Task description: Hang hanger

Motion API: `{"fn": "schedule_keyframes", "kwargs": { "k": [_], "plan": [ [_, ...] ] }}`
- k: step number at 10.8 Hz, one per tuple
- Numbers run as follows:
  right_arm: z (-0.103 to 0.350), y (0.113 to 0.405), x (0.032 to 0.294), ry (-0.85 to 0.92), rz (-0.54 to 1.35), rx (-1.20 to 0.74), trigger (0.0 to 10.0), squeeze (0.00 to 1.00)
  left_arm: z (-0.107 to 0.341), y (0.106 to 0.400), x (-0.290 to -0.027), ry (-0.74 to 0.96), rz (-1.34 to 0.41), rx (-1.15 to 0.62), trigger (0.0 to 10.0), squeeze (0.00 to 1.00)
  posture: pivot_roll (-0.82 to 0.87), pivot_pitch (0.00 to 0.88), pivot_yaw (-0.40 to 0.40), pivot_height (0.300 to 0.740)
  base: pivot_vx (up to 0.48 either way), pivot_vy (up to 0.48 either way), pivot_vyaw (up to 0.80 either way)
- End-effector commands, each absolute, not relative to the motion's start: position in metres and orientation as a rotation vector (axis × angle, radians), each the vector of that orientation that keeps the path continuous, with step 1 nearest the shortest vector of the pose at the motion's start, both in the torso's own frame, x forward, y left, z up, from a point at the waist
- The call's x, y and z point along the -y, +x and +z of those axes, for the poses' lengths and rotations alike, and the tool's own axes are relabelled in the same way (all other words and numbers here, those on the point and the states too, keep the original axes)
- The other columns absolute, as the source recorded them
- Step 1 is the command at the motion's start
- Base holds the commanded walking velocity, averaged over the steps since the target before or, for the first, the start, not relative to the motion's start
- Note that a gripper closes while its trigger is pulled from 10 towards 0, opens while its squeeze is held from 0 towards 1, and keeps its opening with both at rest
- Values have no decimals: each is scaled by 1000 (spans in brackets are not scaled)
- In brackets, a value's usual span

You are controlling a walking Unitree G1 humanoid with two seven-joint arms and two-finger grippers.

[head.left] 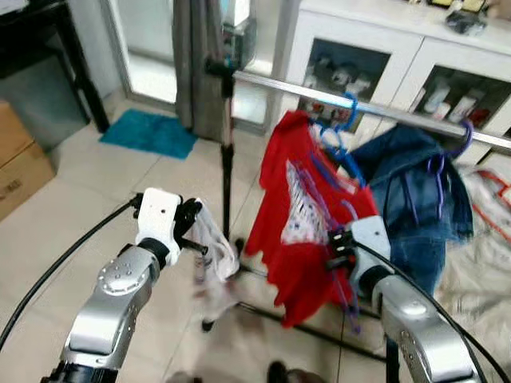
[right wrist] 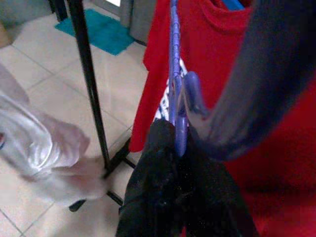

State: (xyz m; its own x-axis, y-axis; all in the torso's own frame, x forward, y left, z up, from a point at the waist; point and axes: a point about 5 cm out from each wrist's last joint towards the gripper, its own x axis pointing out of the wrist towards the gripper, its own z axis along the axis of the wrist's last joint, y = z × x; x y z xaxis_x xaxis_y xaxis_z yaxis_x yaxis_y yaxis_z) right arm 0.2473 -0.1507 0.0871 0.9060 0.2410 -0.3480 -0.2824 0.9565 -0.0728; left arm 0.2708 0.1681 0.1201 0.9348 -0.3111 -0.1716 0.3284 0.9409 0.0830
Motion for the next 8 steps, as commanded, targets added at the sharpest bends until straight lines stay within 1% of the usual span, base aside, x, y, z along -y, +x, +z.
{"fn": "schedule_keyframes", "kwargs": {
  "k": [1,3,4,5,7,8],
  "plan": [
    [86,249,157,-125,254,-350,10000,0,123,273,-165,116,-342,-146,10000,0,-85,41,-40,740,-281,0,0],
    [92,254,158,-110,223,-305,10000,0,123,274,-164,119,-344,-147,10000,0,-85,43,-39,740,-279,0,0],
    [94,253,155,-33,228,-315,10000,0,123,274,-164,120,-345,-147,10000,0,-87,44,-40,740,-259,0,0],
    [95,253,154,-31,234,-313,10000,0,123,274,-164,121,-345,-147,10000,0,-87,44,-39,740,-244,0,0],
    [99,252,154,-78,235,-290,10000,0,124,275,-165,142,-326,-132,10000,0,-86,46,-39,740,0,0,-784],
    [100,250,156,-43,226,-278,10000,0,126,276,-167,145,-299,-115,10000,0,-84,47,-39,740,0,0,-788]
  ]
}}
